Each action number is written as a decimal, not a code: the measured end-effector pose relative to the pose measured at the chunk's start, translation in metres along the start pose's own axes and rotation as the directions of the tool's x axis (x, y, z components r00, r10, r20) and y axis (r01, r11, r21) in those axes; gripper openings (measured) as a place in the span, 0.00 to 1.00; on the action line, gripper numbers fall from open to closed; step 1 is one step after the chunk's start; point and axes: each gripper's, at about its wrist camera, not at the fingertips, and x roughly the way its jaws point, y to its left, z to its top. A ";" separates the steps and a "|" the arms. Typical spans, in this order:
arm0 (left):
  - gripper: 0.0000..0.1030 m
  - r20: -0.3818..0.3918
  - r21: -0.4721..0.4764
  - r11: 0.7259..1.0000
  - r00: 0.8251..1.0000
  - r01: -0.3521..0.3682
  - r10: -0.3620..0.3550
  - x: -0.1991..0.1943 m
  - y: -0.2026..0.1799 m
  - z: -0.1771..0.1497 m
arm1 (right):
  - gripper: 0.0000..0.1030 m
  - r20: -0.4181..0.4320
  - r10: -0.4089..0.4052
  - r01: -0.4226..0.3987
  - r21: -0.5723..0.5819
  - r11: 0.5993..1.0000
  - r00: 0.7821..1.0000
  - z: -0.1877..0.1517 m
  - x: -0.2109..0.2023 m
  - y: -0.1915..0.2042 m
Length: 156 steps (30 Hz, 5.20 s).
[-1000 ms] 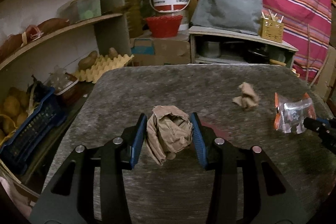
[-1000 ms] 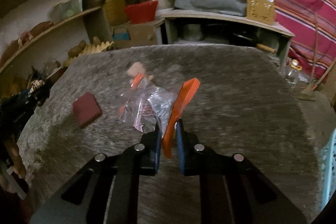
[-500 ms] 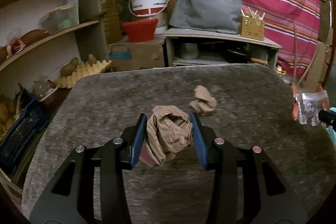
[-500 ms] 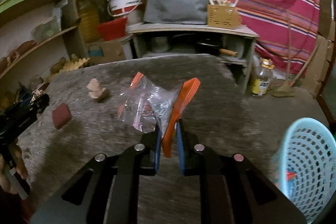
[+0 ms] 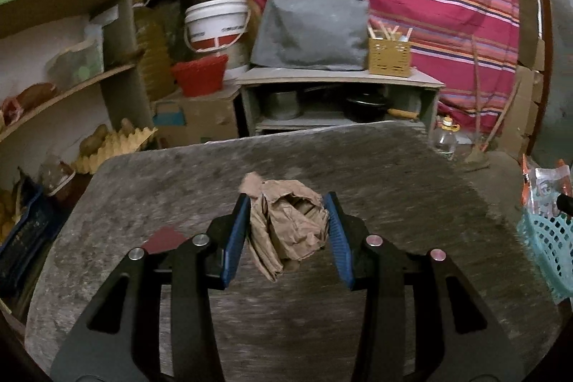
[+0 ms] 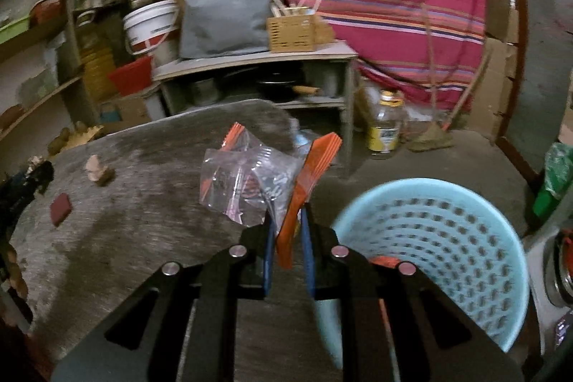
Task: Collect trash
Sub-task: 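Carry the clear bag to the blue basket with the right tool while the left holds paper, then open both tools over the blue basket to drop the clear bag and brown paper, then grasp the maroon scouring pad with the left tool while the right tool grasps the tan crumpled paper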
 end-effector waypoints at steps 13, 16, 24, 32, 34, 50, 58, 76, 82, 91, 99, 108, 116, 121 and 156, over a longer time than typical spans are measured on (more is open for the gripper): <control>0.40 -0.003 0.063 0.997 0.999 0.035 -0.035 -0.004 -0.064 -0.002 | 0.14 0.012 -0.037 0.036 0.103 0.994 0.999 -0.010 -0.015 -0.072; 0.40 -0.002 0.061 0.997 0.999 0.037 -0.037 -0.004 -0.063 -0.003 | 0.14 0.015 -0.033 0.031 0.110 0.993 0.999 -0.011 -0.016 -0.074; 0.40 0.003 0.053 0.998 1.000 0.019 -0.019 -0.002 -0.056 -0.002 | 0.14 0.017 -0.031 0.029 0.104 0.994 0.999 -0.012 -0.016 -0.072; 0.40 0.015 0.046 0.999 1.000 0.004 -0.005 -0.005 -0.050 0.003 | 0.14 0.018 -0.030 0.028 0.091 0.995 0.999 -0.010 -0.015 -0.067; 0.40 0.020 0.046 0.999 1.000 0.008 -0.009 -0.006 -0.052 0.005 | 0.14 0.019 -0.031 0.029 0.092 0.995 0.999 -0.010 -0.015 -0.068; 0.40 0.035 0.057 0.997 0.998 0.047 -0.049 -0.017 -0.085 0.013 | 0.14 0.022 -0.044 0.041 0.112 0.993 0.999 -0.014 -0.021 -0.090; 0.40 0.044 0.065 0.996 0.997 0.063 -0.066 -0.022 -0.100 0.015 | 0.14 0.017 -0.062 0.060 0.116 0.991 0.998 -0.021 -0.027 -0.106; 0.41 0.036 0.113 0.970 0.974 0.217 -0.222 -0.047 -0.206 0.007 | 0.14 0.003 -0.138 0.136 0.145 0.980 0.990 -0.030 -0.046 -0.158; 0.41 0.010 0.138 0.946 0.954 0.295 -0.299 -0.050 -0.261 -0.004 | 0.14 -0.023 -0.162 0.163 0.155 0.974 0.987 -0.037 -0.045 -0.173; 0.46 -0.053 0.170 0.909 0.924 0.381 -0.378 -0.037 -0.323 -0.016 | 0.14 -0.039 -0.169 0.174 0.192 0.966 0.985 -0.037 -0.036 -0.186; 0.81 -0.037 0.149 0.915 0.927 0.375 -0.374 -0.036 -0.314 -0.016 | 0.14 -0.048 -0.179 0.185 0.204 0.961 0.983 -0.037 -0.031 -0.189; 0.94 0.036 0.146 0.959 0.968 0.243 -0.250 -0.042 -0.235 -0.002 | 0.18 -0.057 -0.174 0.181 0.167 0.969 0.983 -0.033 -0.015 -0.165; 0.95 0.086 0.177 0.980 0.991 0.085 -0.102 -0.034 -0.141 0.003 | 0.75 -0.128 -0.195 0.215 0.162 0.963 0.972 -0.034 0.006 -0.145; 0.95 0.088 0.147 0.989 0.996 -0.013 0.000 -0.019 -0.069 0.006 | 0.86 -0.092 -0.223 0.235 0.159 0.959 0.970 -0.023 0.004 -0.124; 0.86 -0.338 -0.113 0.990 0.940 -0.086 0.043 0.125 0.151 -0.051 | 0.95 -0.126 -0.003 0.002 -0.013 1.000 0.992 0.011 0.112 0.149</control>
